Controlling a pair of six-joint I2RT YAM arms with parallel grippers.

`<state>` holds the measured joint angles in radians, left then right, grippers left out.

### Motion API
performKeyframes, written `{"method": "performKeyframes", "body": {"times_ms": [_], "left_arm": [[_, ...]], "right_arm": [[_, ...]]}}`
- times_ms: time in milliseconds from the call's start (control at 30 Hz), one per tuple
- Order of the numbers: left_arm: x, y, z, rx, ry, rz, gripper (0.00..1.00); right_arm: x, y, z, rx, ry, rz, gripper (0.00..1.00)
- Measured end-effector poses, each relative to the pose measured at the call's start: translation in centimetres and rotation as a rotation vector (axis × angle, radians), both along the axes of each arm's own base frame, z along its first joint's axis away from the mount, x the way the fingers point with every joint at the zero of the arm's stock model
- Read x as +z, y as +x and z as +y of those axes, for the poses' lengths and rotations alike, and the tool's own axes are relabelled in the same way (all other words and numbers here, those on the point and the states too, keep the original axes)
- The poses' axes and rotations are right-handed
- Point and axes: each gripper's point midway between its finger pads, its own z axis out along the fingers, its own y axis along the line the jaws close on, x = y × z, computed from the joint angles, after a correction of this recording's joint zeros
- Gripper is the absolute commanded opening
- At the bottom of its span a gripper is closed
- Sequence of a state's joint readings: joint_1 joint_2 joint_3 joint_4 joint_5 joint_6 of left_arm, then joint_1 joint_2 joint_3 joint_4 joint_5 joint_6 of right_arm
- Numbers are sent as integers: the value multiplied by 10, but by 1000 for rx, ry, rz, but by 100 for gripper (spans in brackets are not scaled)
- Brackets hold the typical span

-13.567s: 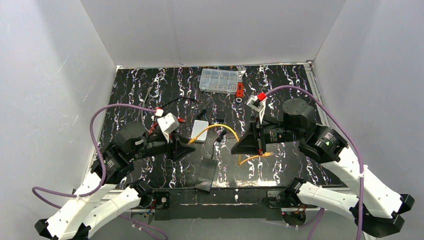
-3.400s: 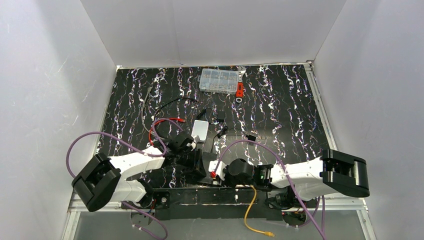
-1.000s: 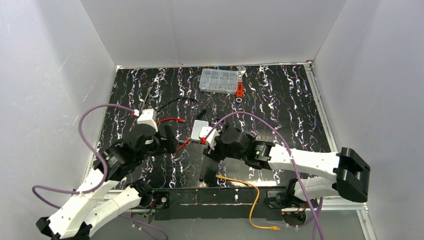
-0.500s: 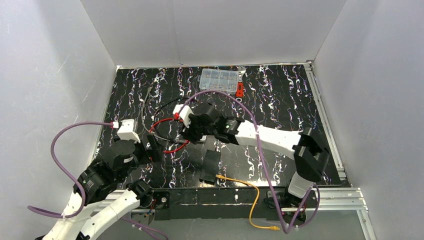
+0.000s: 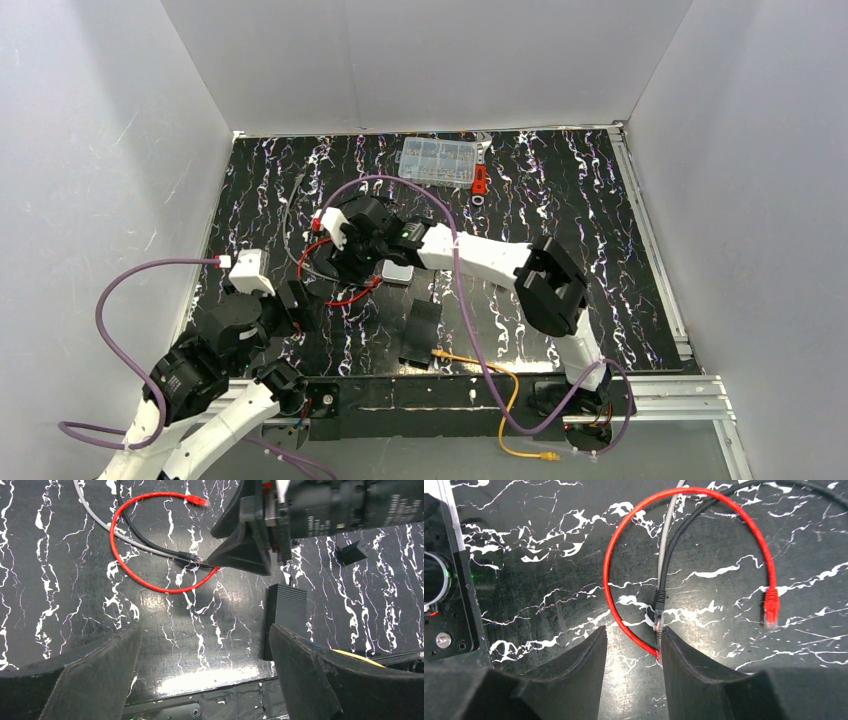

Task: Insert the plug into the switch port
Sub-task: Pick up the connector from the center of the board.

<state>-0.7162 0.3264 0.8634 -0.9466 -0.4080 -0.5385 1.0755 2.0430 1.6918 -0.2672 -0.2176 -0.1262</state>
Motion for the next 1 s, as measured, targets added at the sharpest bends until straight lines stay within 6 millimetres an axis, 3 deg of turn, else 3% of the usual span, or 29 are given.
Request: {"method": "performKeyframes", "body": {"times_ms": [333, 600, 1000], "left_arm": [[3, -2, 1, -2, -20, -25, 98], [5, -2, 1, -5, -28, -34, 98], [5, -2, 1, -6, -31, -36, 98]], "right_arm": [[-40, 12, 19, -17, -68, 121, 52], [-73, 14, 14, -54, -131, 195, 52], [-84, 17, 17, -72, -150, 208, 49]]}}
